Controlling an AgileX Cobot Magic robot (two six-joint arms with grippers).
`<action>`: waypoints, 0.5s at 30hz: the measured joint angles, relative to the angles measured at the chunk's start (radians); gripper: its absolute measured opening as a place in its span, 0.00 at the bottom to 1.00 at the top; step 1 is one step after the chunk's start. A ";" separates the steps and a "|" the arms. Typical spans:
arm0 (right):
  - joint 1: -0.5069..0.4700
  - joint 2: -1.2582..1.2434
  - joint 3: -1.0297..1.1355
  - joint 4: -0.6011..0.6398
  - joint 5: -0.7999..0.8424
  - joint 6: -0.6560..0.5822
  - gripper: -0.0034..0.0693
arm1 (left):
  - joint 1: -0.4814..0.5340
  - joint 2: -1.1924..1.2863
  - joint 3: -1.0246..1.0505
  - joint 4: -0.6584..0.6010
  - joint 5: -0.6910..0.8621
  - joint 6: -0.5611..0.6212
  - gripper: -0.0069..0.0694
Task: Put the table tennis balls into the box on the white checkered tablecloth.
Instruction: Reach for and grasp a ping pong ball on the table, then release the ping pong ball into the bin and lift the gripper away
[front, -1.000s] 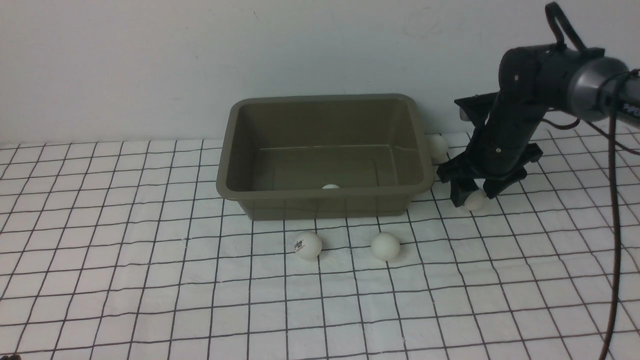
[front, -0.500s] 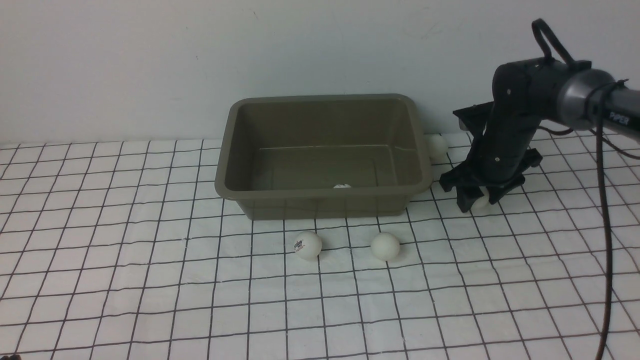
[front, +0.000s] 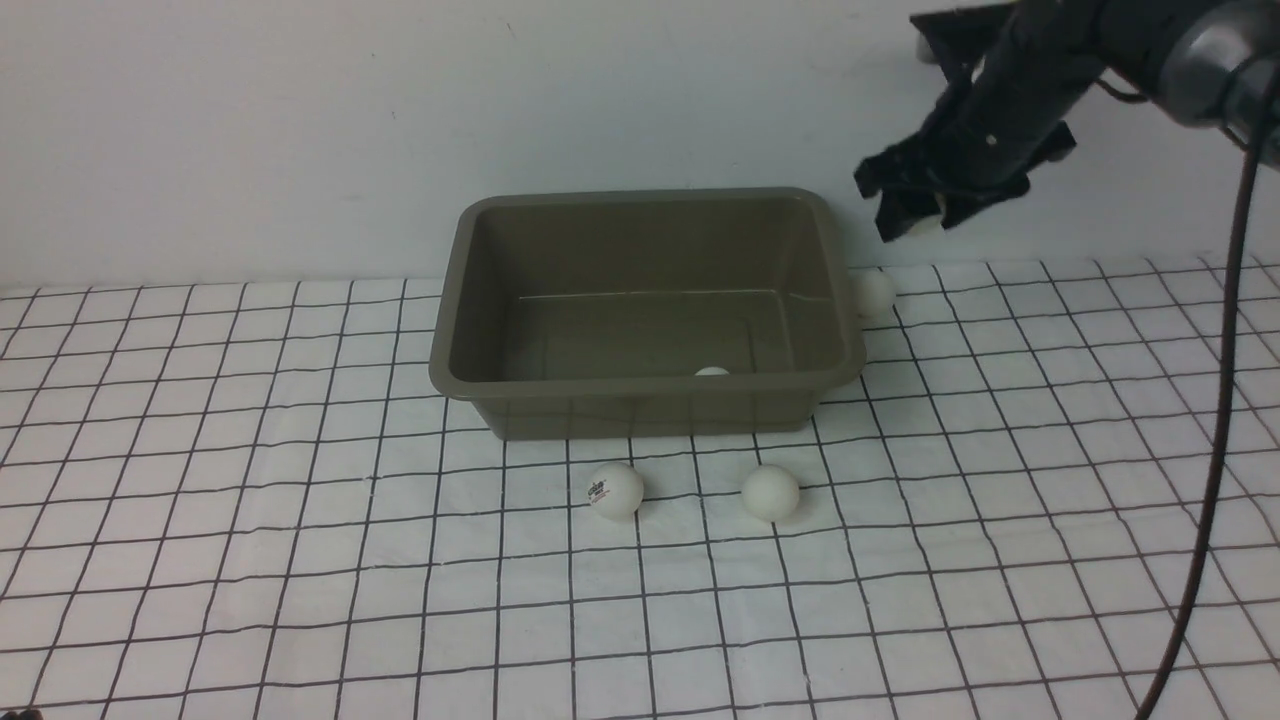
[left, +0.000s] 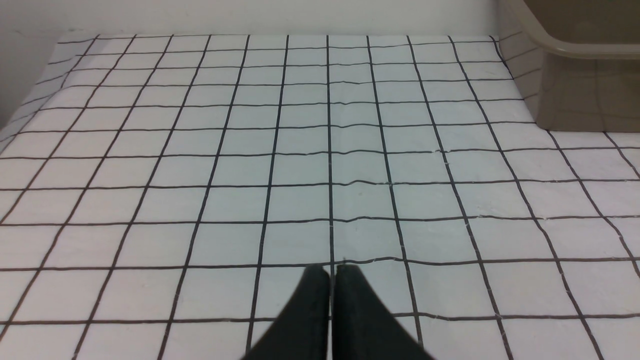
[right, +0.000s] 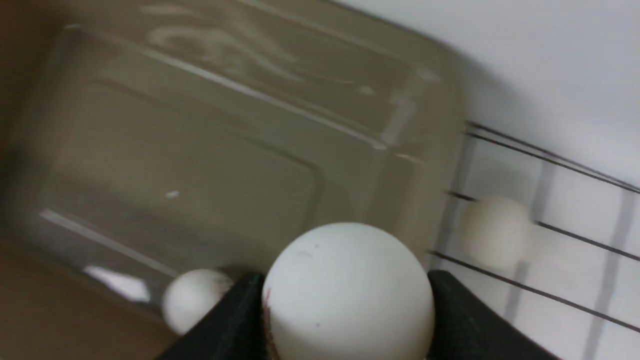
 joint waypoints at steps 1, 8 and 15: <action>0.022 0.005 0.000 0.003 0.001 -0.014 0.55 | 0.000 0.000 0.000 0.000 0.000 0.000 0.09; 0.113 0.079 0.000 0.003 0.007 -0.063 0.56 | 0.000 0.000 0.000 0.000 0.000 0.000 0.09; 0.115 0.102 0.000 -0.006 0.007 -0.051 0.65 | 0.000 0.000 0.000 0.000 0.000 0.000 0.09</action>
